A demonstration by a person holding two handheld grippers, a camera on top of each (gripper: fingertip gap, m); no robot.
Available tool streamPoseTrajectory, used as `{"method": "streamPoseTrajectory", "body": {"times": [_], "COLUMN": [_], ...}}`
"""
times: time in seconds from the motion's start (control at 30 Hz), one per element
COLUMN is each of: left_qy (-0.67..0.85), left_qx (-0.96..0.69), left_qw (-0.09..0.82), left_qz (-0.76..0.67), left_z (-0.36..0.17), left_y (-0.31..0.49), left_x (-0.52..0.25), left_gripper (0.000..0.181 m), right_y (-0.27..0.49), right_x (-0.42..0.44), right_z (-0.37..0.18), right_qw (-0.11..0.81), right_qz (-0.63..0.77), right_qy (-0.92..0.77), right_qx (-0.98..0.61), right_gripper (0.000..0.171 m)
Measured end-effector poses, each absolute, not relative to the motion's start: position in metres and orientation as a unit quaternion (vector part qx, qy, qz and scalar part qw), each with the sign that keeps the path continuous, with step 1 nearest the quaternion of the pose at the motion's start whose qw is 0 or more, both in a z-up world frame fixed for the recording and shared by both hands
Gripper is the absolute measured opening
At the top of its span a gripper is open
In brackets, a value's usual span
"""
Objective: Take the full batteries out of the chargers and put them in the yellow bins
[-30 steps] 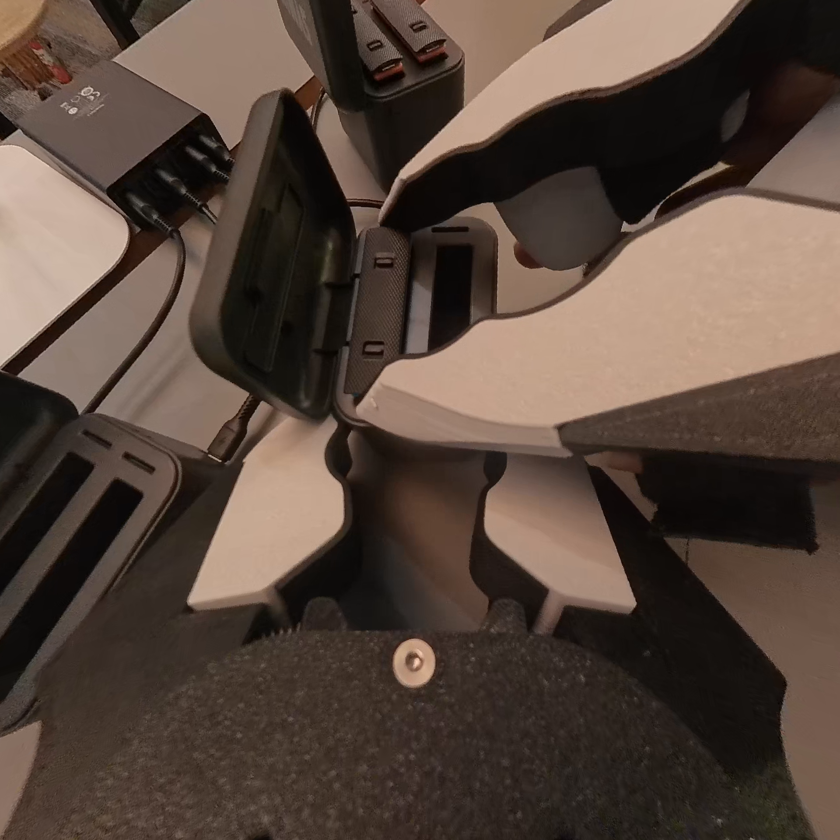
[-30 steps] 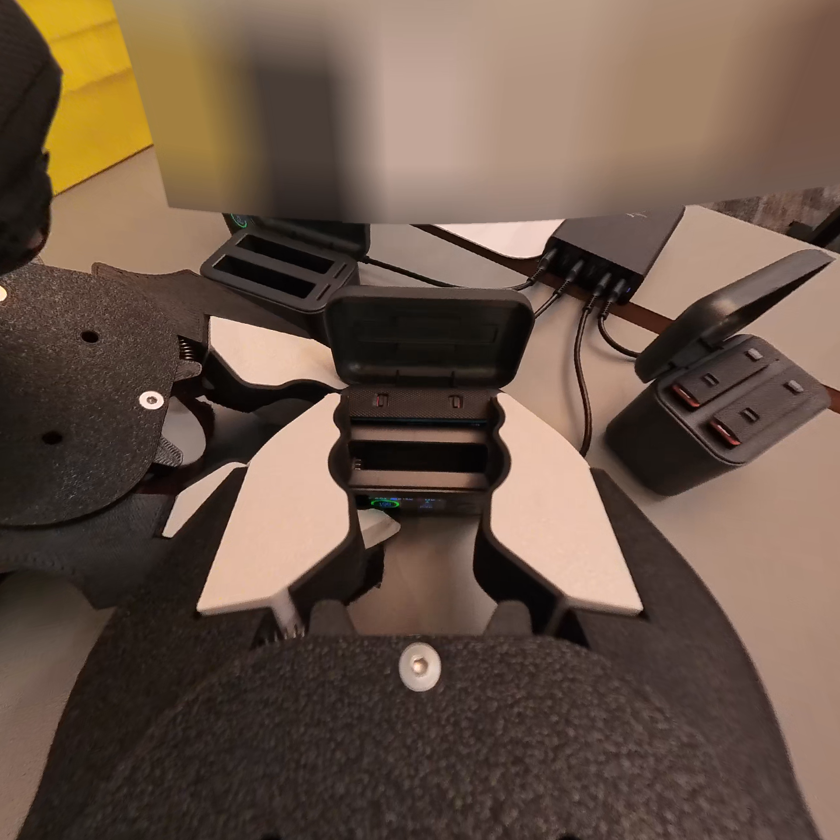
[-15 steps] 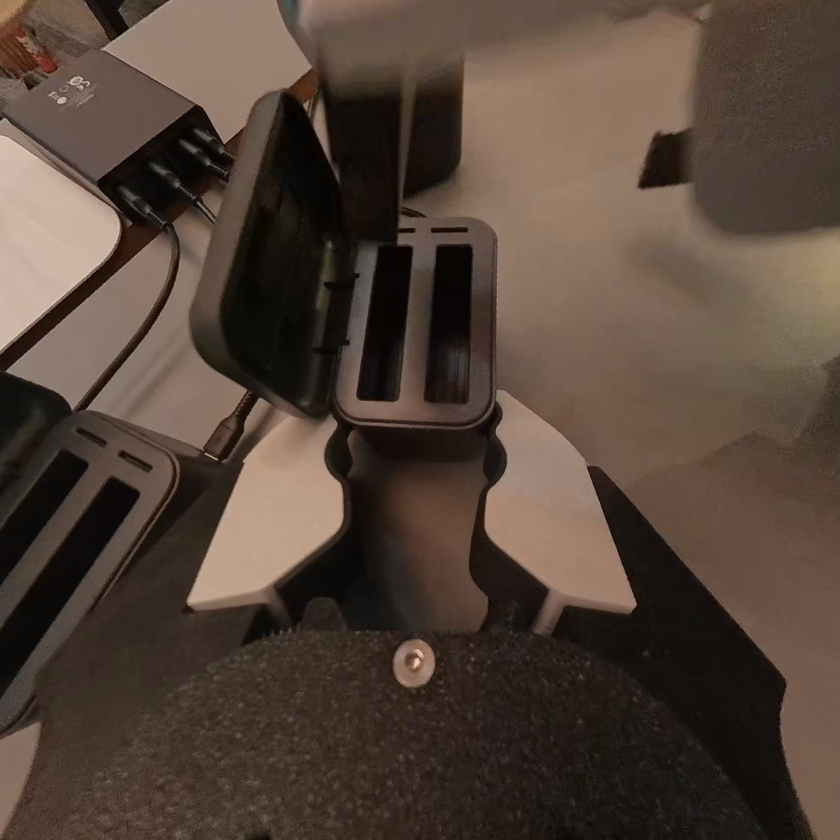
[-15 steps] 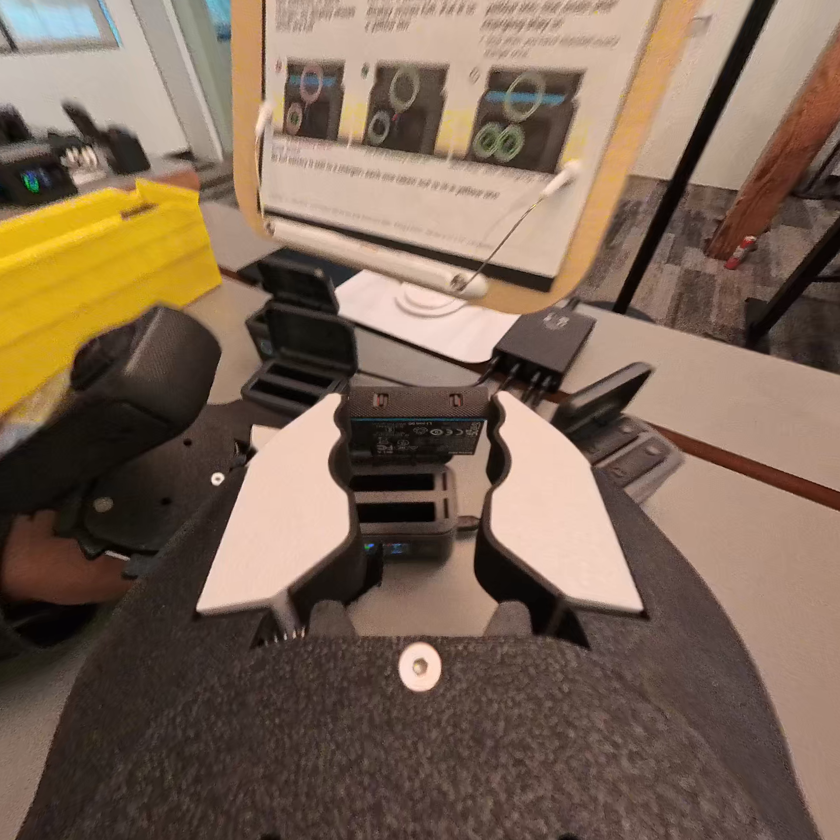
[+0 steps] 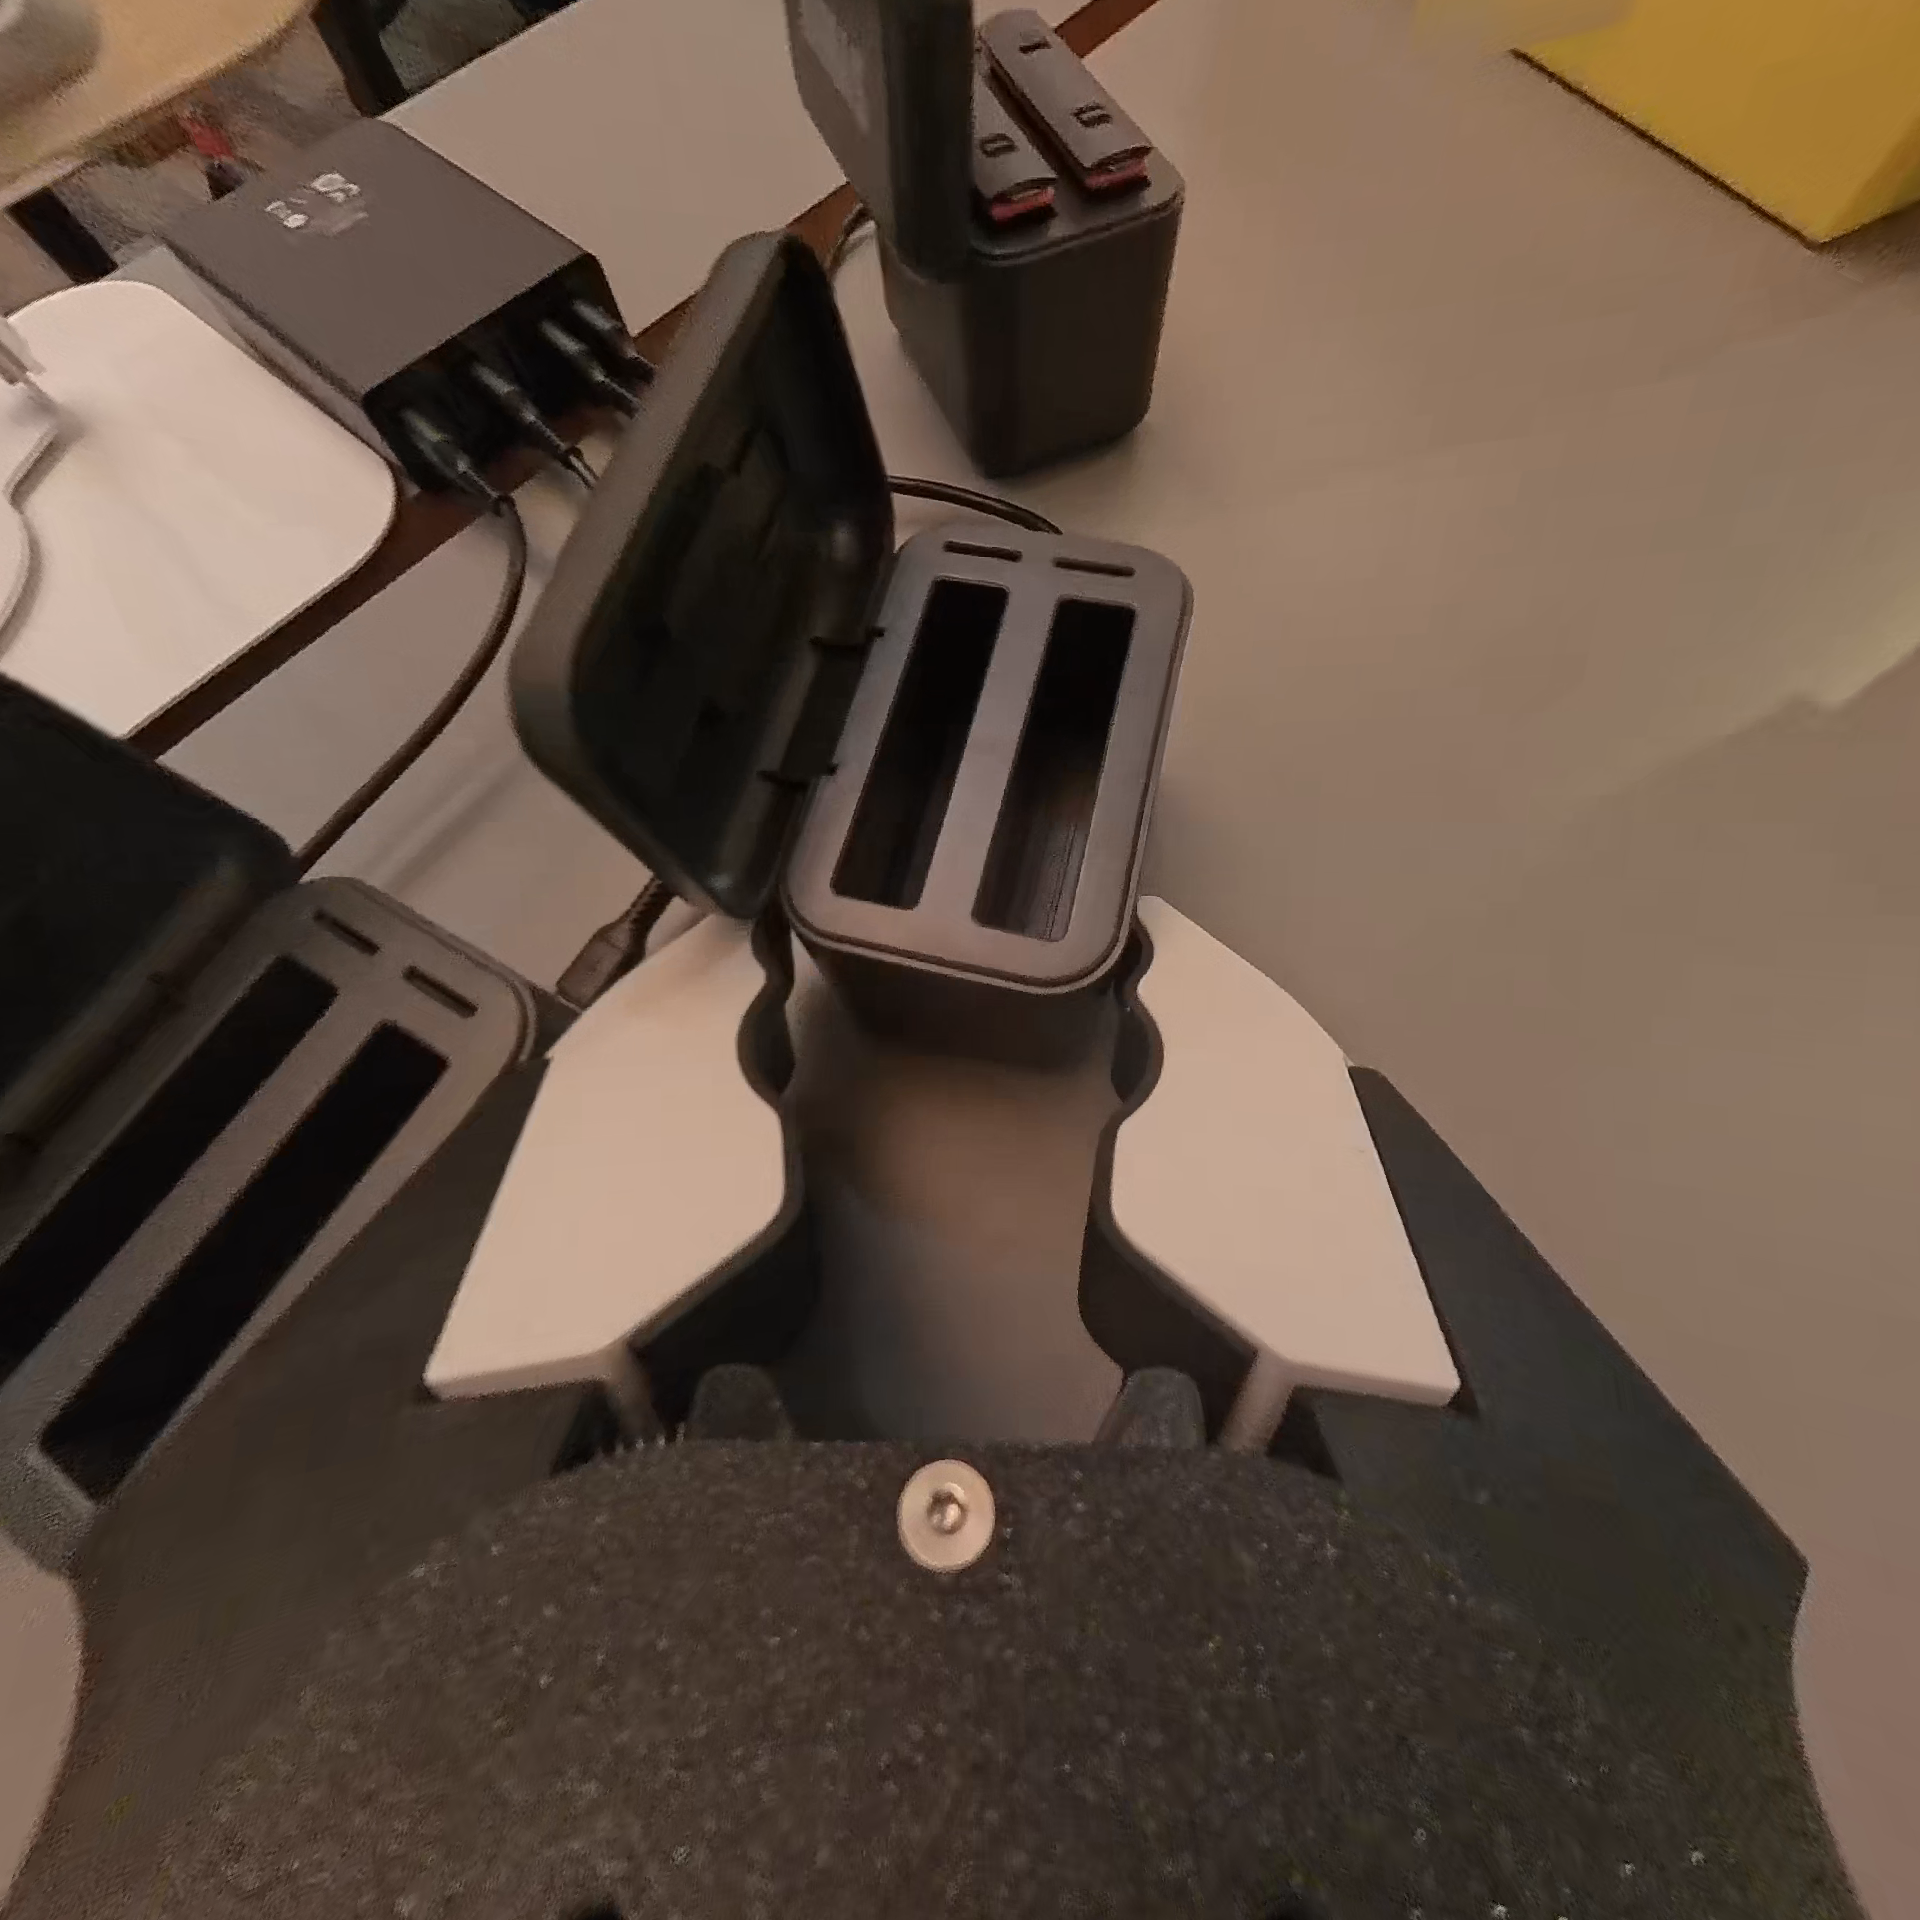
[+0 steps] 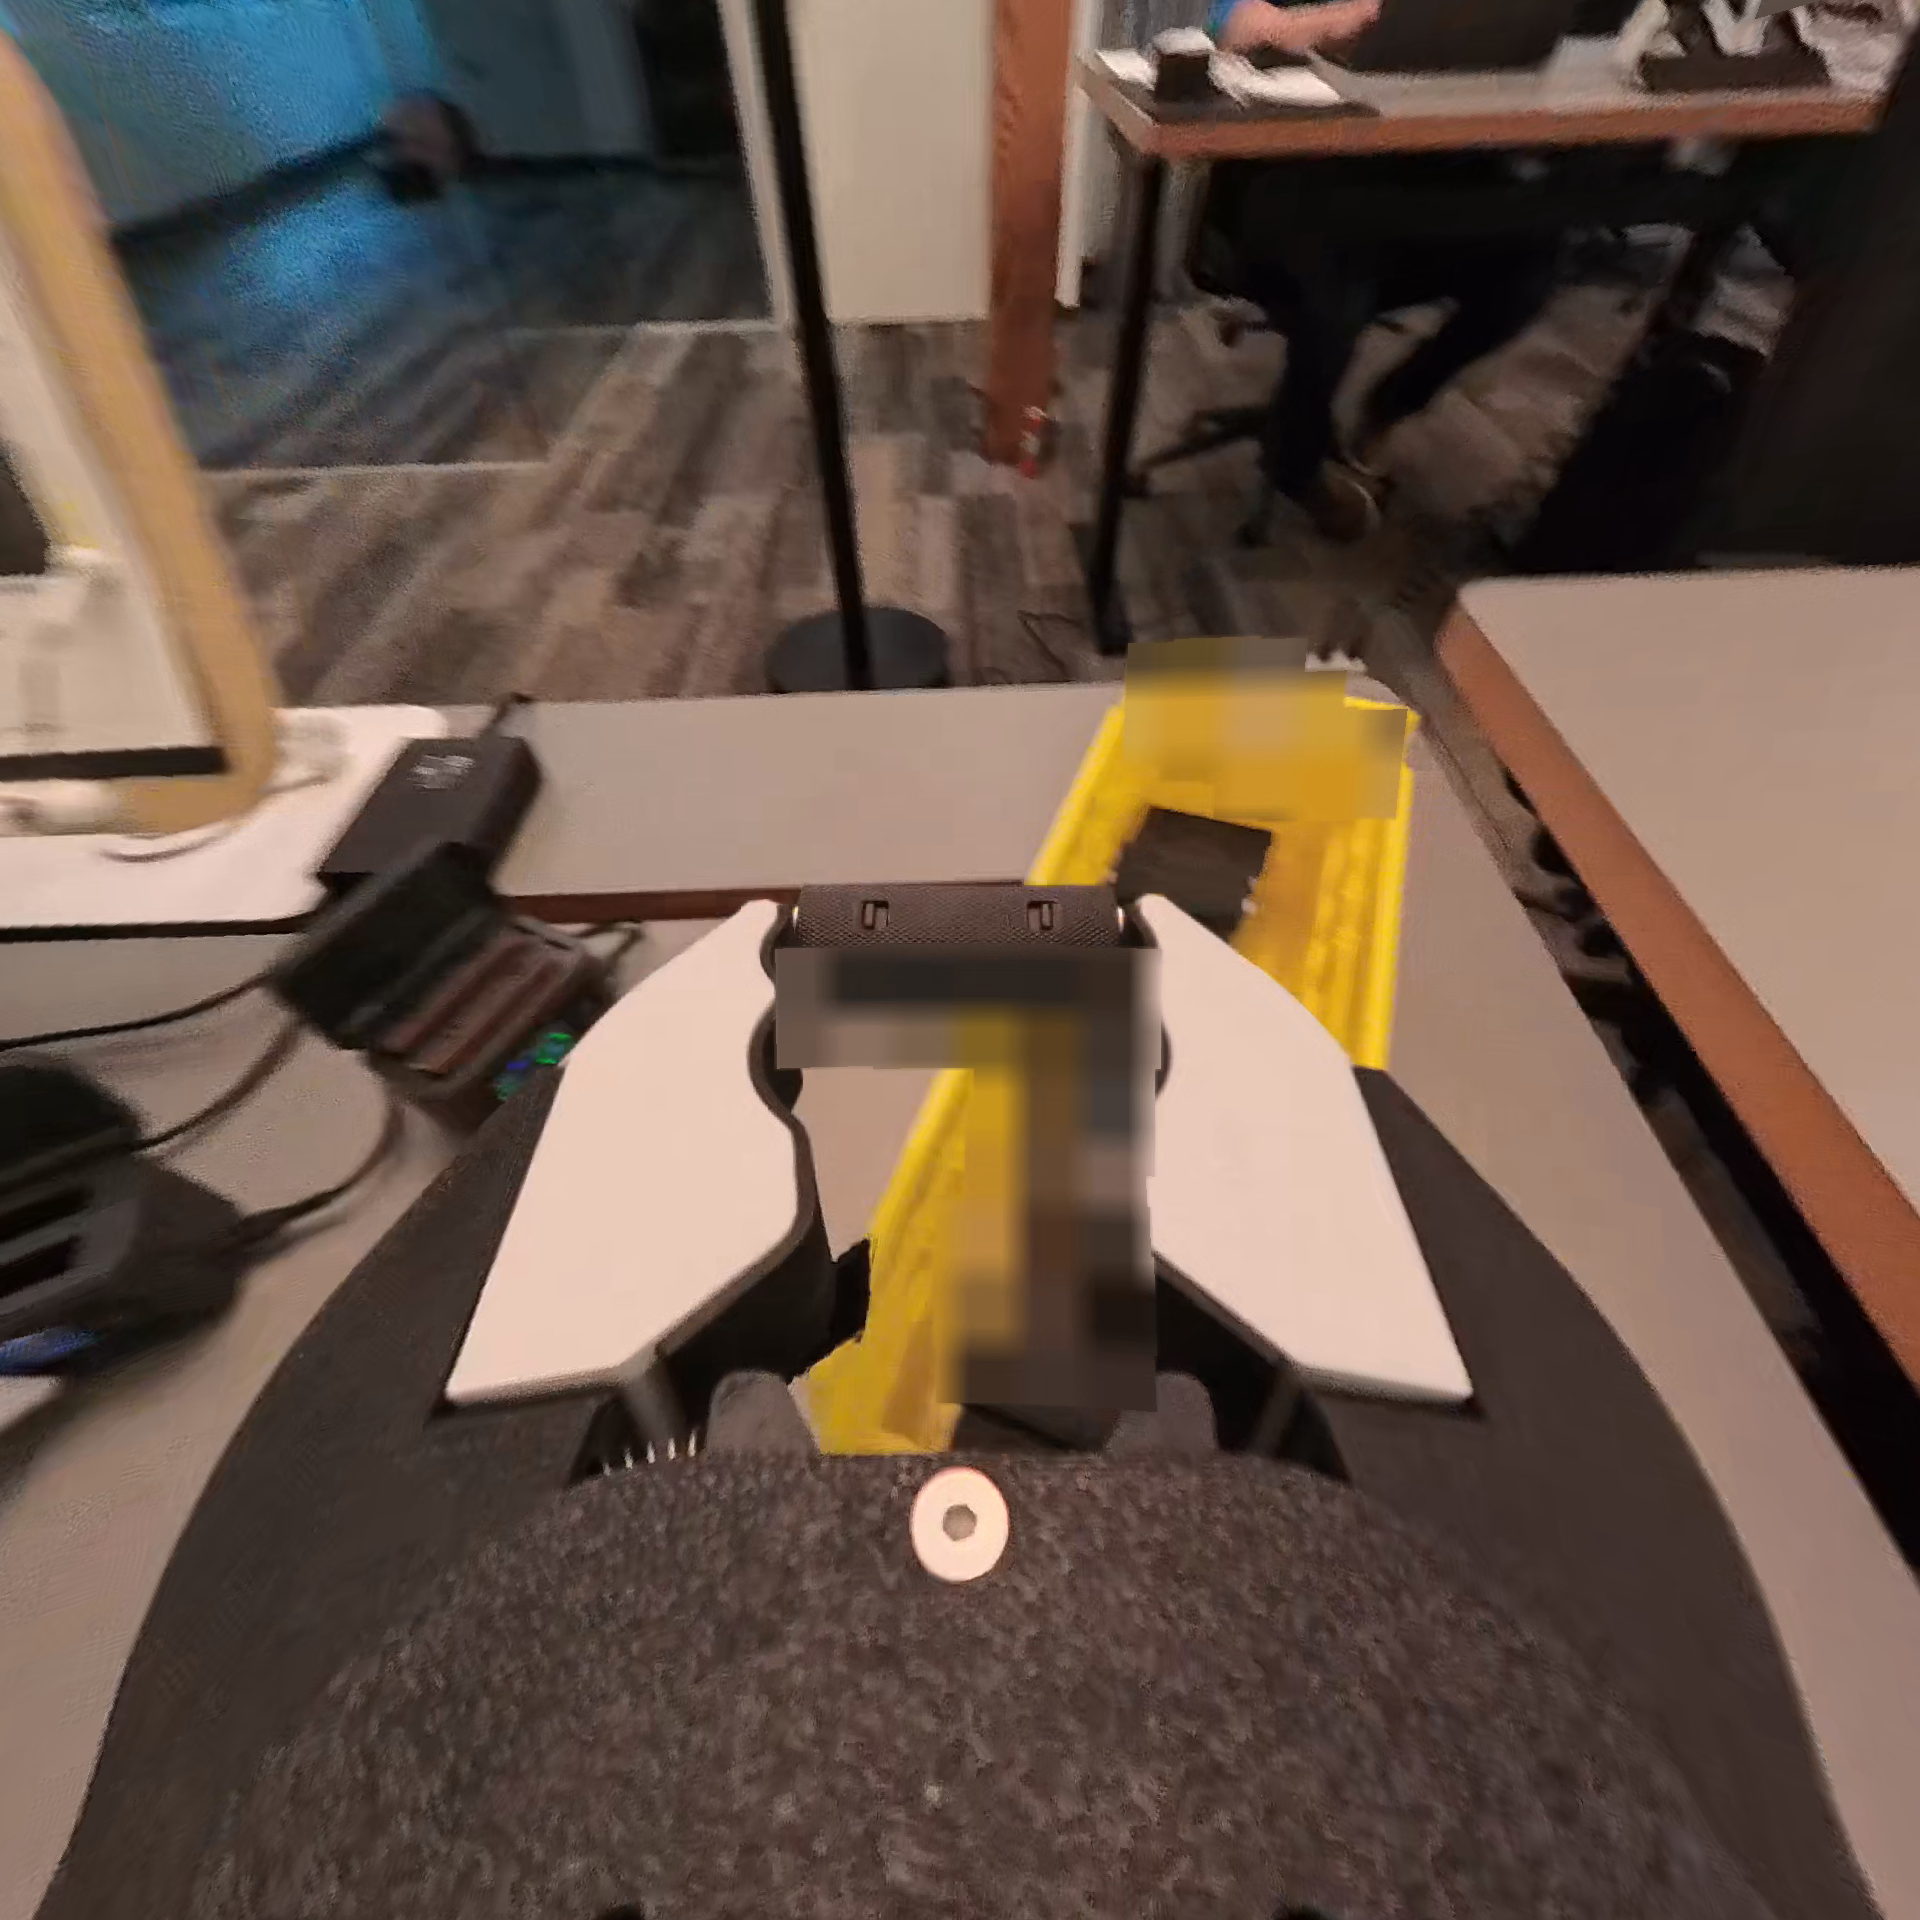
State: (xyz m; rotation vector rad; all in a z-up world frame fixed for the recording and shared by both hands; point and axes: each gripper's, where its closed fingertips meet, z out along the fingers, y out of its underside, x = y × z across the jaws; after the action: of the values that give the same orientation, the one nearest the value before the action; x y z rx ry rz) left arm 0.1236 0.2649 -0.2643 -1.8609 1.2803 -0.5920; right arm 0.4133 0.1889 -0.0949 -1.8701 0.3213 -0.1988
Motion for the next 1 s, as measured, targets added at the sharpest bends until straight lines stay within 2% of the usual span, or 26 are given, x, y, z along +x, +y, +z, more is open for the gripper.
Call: {"method": "streamPoseTrajectory", "body": {"times": [0.2, 0.3, 0.5, 0.73, 0.9, 1.0], "left_qy": [0.488, 0.493, 0.496, 0.503, 0.504, 0.502], "left_qx": [-0.741, -0.737, -0.736, -0.73, -0.728, -0.729], "left_qw": [0.403, 0.409, 0.408, 0.41, 0.414, 0.416], "left_qz": [-0.223, -0.215, -0.215, -0.215, -0.212, -0.208], "left_z": [-0.263, -0.263, -0.263, -0.263, -0.262, -0.262], "left_y": [0.272, 0.272, 0.271, 0.271, 0.271, 0.272], "left_x": [0.119, 0.117, 0.114, 0.109, 0.109, 0.108], "left_gripper": [0.059, 0.058, 0.057, 0.055, 0.055, 0.054], "right_y": [0.179, 0.175, 0.167, 0.156, 0.152, 0.149], "right_x": [0.464, 0.464, 0.455, 0.447, 0.442, 0.441], "right_z": [-0.143, -0.171, -0.2, -0.206, -0.197, -0.187], "right_qw": [0.475, 0.402, 0.319, 0.27, 0.284, 0.301], "right_qz": [-0.136, -0.141, -0.16, -0.148, -0.15, -0.165], "right_qy": [0.2, 0.215, 0.223, 0.232, 0.218, 0.202], "right_qx": [-0.846, -0.879, -0.907, -0.923, -0.922, -0.917], "right_gripper": [0.059, 0.059, 0.059, 0.06, 0.06, 0.067]}}
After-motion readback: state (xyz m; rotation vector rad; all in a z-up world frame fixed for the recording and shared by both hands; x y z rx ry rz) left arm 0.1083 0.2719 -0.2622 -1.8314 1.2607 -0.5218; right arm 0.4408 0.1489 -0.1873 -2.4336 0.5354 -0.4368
